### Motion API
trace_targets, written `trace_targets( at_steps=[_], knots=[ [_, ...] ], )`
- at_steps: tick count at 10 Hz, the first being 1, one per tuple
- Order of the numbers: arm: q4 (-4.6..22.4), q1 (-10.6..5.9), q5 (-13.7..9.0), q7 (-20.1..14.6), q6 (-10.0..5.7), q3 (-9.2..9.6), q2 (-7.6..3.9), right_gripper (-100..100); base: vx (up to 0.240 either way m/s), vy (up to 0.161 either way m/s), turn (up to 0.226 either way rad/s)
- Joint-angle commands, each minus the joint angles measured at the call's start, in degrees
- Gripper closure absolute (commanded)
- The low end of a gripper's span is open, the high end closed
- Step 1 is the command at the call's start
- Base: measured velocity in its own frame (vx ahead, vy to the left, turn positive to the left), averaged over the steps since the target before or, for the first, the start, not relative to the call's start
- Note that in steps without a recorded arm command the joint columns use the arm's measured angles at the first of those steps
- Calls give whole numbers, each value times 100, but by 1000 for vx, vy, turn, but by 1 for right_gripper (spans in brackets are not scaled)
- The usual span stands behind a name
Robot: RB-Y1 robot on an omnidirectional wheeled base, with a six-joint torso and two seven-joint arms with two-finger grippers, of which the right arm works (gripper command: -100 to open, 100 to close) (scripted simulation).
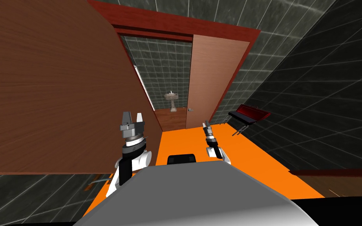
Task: Pull the door open
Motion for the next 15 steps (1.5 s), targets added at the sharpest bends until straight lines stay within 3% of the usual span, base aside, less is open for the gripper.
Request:
trace_targets(
  at_steps=[1, 15],
  knots=[
    [279, -94, 44, -78, -67, -35, -29, -100, 102, 4, 19],
    [2479, -918, 418, -755, -470, -347, -297, -100, 101, -1, 19]
  ],
)
